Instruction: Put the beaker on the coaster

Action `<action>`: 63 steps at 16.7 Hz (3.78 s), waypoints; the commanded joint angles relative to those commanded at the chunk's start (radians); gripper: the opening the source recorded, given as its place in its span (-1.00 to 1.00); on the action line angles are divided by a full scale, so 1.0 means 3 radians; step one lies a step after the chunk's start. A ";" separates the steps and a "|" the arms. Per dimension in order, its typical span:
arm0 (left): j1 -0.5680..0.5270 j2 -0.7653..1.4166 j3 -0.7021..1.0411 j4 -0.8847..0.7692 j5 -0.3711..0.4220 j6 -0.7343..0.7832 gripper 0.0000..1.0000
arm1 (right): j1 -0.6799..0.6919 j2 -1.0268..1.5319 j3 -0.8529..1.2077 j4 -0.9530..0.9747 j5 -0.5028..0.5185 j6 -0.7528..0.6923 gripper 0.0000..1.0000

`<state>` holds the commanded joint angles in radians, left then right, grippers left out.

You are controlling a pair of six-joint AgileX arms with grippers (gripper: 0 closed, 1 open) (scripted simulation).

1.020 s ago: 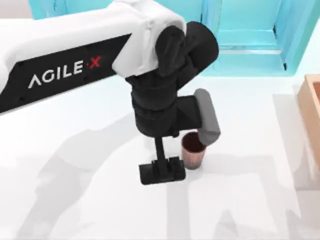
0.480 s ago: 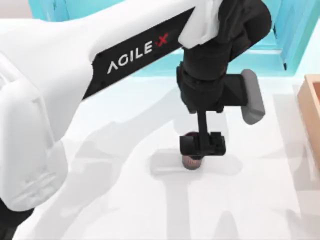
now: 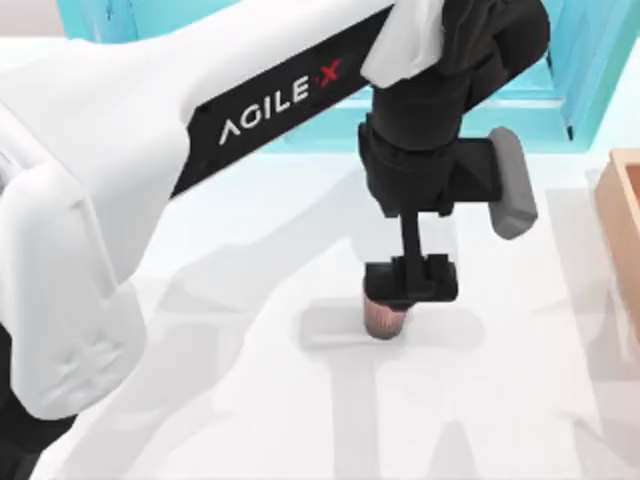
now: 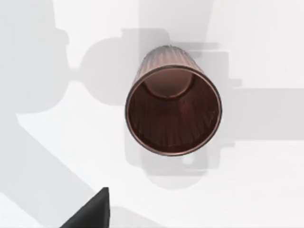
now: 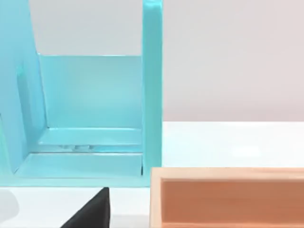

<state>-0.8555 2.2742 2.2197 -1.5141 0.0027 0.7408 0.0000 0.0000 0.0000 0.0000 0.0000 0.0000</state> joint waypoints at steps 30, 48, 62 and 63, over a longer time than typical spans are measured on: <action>-0.0005 0.0033 -0.1285 0.1305 0.0000 0.0011 -1.00 | 0.0000 0.0000 0.0000 0.0000 0.0000 0.0000 1.00; 0.1351 -0.0727 -0.1942 0.1287 0.0086 -0.0210 -1.00 | 0.0000 0.0000 0.0000 0.0000 0.0000 0.0000 1.00; 0.4016 -0.2002 -0.3334 0.1106 0.0078 -0.0425 -1.00 | 0.0000 0.0000 0.0000 0.0000 0.0000 0.0000 1.00; 0.4206 -0.2130 -0.3443 0.1101 0.0083 -0.0455 -1.00 | 0.0000 0.0000 0.0000 0.0000 0.0000 0.0000 1.00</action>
<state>0.4064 1.6351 1.1867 -1.1838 0.0277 0.6044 0.0000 0.0000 0.0000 0.0000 0.0000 0.0000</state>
